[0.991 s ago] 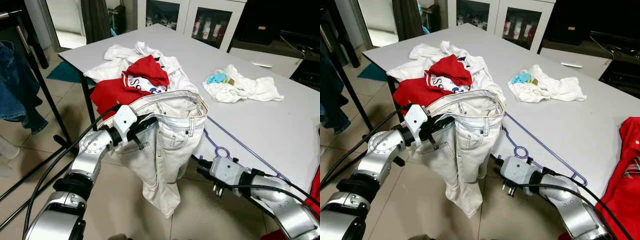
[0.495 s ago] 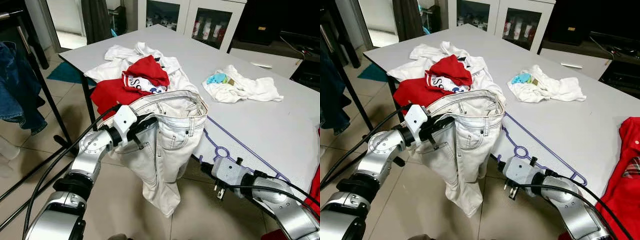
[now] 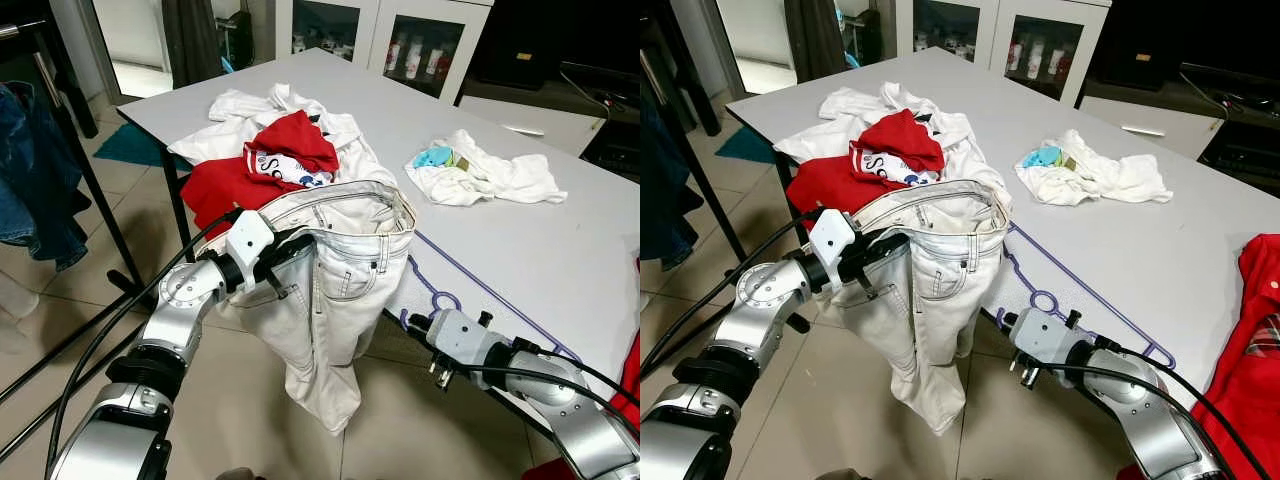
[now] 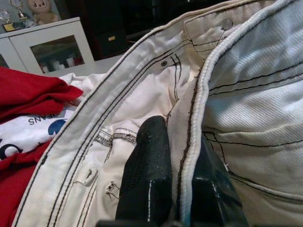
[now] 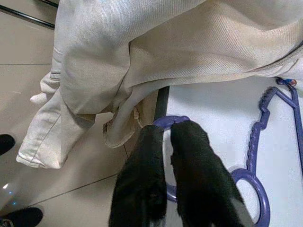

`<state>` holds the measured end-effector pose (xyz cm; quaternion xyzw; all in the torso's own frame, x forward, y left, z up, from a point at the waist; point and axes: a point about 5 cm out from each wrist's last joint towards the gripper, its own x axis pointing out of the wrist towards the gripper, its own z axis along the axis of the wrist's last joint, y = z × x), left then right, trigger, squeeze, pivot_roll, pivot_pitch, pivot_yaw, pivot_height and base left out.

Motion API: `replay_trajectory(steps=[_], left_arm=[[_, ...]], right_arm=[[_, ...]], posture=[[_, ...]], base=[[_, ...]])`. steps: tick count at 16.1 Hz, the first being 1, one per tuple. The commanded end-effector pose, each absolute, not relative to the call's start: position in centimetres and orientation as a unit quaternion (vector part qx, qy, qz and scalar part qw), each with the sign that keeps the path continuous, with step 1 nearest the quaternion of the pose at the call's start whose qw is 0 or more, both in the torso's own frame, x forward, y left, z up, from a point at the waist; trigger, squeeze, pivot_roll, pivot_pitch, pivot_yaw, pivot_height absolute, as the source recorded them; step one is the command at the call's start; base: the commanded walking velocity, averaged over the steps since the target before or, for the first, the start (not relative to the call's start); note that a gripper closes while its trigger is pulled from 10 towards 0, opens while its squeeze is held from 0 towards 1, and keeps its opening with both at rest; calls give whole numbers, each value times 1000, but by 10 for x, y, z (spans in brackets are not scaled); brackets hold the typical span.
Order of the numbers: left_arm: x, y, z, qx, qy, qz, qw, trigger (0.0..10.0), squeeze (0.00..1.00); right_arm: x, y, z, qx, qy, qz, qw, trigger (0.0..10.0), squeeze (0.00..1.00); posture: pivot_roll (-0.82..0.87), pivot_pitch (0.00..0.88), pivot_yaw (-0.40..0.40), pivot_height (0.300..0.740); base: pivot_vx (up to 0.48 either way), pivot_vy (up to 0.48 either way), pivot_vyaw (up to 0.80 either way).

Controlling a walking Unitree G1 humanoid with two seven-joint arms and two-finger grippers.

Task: Hang hanger

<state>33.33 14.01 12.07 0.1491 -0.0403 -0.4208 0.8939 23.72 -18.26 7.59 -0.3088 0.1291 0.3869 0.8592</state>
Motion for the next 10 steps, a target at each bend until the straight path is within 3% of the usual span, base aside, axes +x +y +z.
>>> replay_trajectory(steps=[1,2,3,4,10], left_arm=[[337,134,132,159,-63,-427,888,0,0],[337,134,132,158,-63,-428,888,0,0],[337,134,132,158,-63,-428,888,0,0],[337,134,132,158,-63,-428,888,0,0],[337,133,131,157,-64,-428,888,0,0]], right_arm=[[239,-190,75,-313,141,371,863,10000,922],[237,-189,73,-310,149,377,860,10000,694],[236,-189,72,-308,151,382,858,4706,0],[233,-187,70,-300,155,392,856,0,0],[231,-185,72,-294,152,402,853,0,0]], posture=[[-37,0,-58,740],[-36,0,-58,740],[-37,0,-58,740],[-37,0,-59,740],[-37,0,-62,740]], base=[[0,0,0],[0,0,0],[0,0,0],[0,0,0],[0,0,0]])
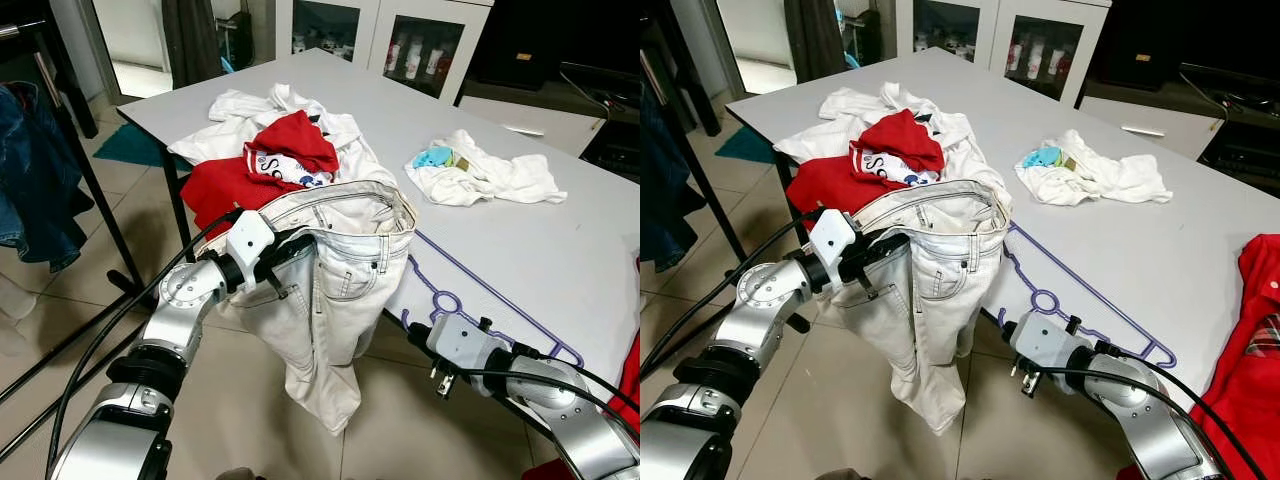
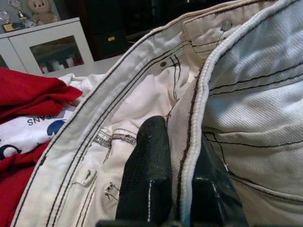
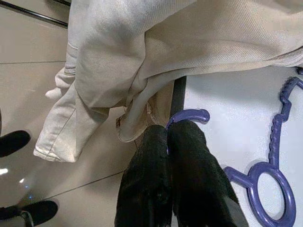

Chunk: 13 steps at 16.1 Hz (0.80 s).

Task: Hang hanger

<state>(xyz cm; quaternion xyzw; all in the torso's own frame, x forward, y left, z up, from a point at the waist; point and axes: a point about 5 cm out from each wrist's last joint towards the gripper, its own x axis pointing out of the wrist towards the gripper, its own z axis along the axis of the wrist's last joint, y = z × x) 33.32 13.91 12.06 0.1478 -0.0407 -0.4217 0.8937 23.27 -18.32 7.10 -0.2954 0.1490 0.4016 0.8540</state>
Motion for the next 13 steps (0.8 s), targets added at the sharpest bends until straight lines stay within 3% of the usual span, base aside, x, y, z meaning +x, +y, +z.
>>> replay_trajectory(steps=[1,13], left_arm=[[337,133,131,157,-64,-428,888,0,0],[338,133,132,156,-64,-429,887,0,0]], right_arm=[[231,-185,73,-293,151,405,853,0,0],[233,-201,96,-259,135,388,874,0,0]], posture=[[-37,0,-62,740],[-40,0,-59,740]], base=[[0,0,0],[0,0,0]])
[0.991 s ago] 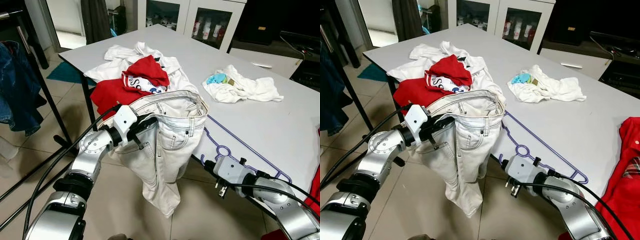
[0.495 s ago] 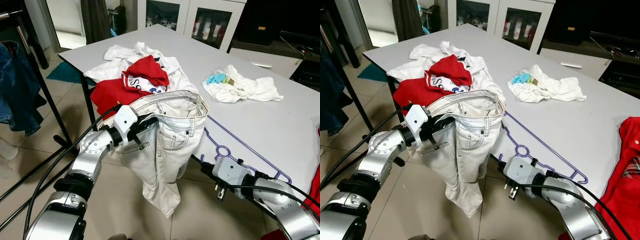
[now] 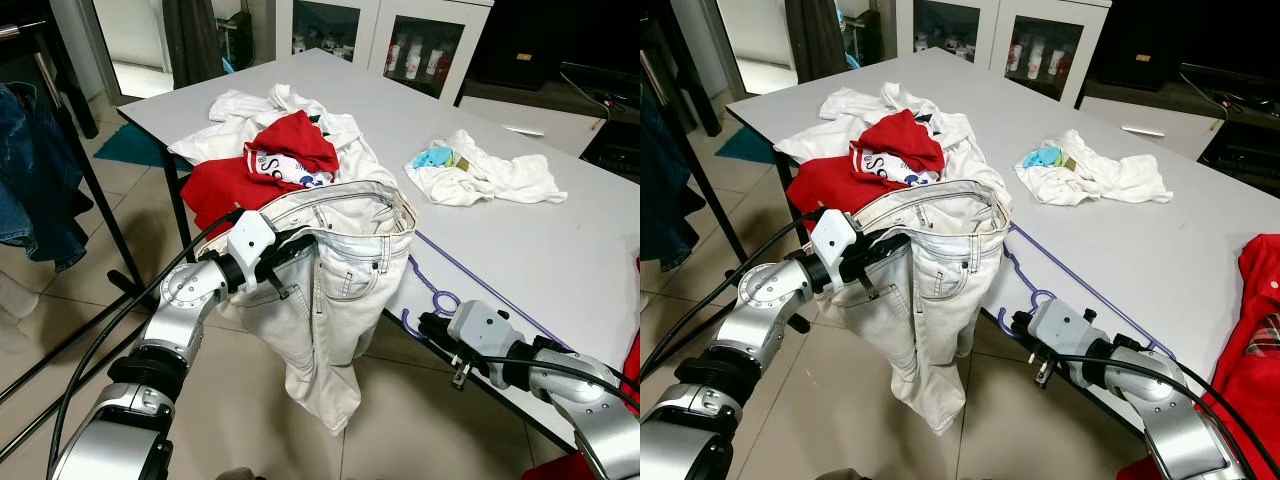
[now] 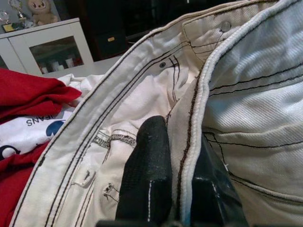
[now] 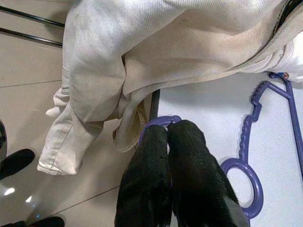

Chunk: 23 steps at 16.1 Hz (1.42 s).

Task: Hang hanger

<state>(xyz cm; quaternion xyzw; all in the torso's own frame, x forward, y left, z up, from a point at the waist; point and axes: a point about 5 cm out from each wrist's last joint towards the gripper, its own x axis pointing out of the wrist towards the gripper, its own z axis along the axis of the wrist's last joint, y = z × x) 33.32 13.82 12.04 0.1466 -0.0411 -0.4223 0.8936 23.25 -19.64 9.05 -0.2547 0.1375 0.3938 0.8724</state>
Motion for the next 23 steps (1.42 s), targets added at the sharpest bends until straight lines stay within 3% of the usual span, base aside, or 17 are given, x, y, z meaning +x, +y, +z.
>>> replay_trajectory(steps=[1,16,17,18,22,23], left_arm=[[338,133,132,156,-64,-429,887,0,0],[338,133,132,156,-64,-429,888,0,0],[336,131,131,154,-65,-429,888,0,0],[333,127,127,149,-66,-432,887,0,0],[332,123,125,144,-65,-433,887,0,0],[332,123,125,143,-66,-433,887,0,0]], right_arm=[[233,-201,96,-259,135,388,874,0,0],[233,-201,97,-258,136,387,875,0,0],[236,-202,98,-269,119,367,883,10000,0],[239,-203,99,-276,90,328,899,10000,0],[240,-204,98,-274,87,318,903,10000,0],[239,-203,97,-279,86,319,902,10000,47]], posture=[[-40,0,-59,740],[-40,0,-59,740],[-34,0,-85,740],[-36,0,-93,740],[-40,0,-100,740],[-40,0,-100,740]], base=[[0,0,0],[0,0,0],[0,0,0],[0,0,0],[0,0,0],[0,0,0]])
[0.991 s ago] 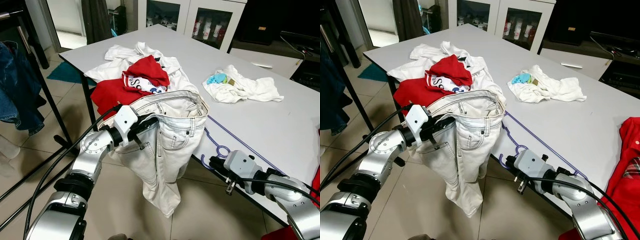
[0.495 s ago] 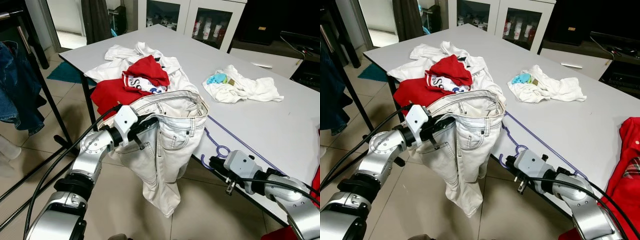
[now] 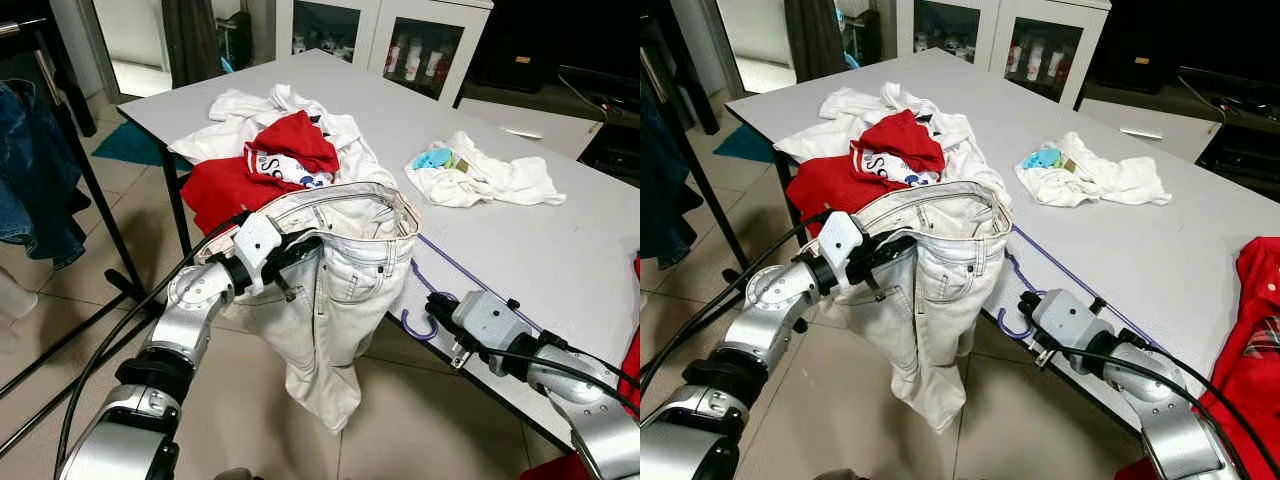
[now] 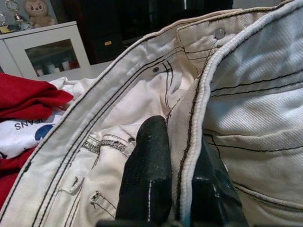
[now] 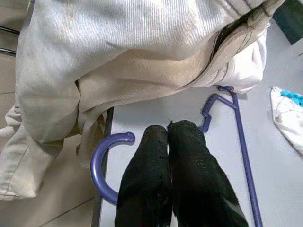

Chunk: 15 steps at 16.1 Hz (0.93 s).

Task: Hang hanger

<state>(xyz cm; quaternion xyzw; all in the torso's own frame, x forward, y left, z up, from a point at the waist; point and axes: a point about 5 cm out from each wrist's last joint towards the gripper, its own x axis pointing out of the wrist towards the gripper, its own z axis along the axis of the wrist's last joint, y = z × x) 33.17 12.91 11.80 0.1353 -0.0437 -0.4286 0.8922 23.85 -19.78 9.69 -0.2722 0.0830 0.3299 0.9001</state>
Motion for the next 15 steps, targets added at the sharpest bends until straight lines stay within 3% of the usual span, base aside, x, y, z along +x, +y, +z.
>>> replay_trajectory(steps=[1,5,6,8,9,10,12,15], left_arm=[[332,123,125,142,-67,-433,888,0,0],[333,120,126,140,-68,-433,888,0,0],[333,120,125,140,-67,-430,890,0,0],[336,119,123,123,-56,-408,903,0,0],[340,117,123,61,-41,-379,922,7255,0],[341,117,123,38,-36,-371,927,9804,0],[346,114,129,-28,-32,-345,938,10000,0],[364,107,159,5,-73,-334,940,10000,0]], right_arm=[[238,-203,96,-280,85,320,901,10000,1000],[229,-203,85,-315,97,337,882,10000,1000],[227,-201,84,-300,91,332,890,10000,0],[229,-196,85,-258,75,307,913,10000,0],[234,-195,87,-258,59,280,923,10000,0],[235,-194,88,-254,52,271,927,10000,0],[243,-191,99,-221,19,234,947,10000,0],[250,-178,111,-220,-17,223,950,10000,0]], posture=[[-40,0,-100,740],[-48,0,-100,740],[-49,0,-98,740],[-52,0,-94,740],[-55,0,-80,740],[-63,0,-68,740],[-67,0,-46,740],[-67,0,-34,740]], base=[[0,0,0],[0,0,0],[0,0,0],[0,0,0],[0,0,0],[0,0,0],[0,0,0],[0,0,0]])
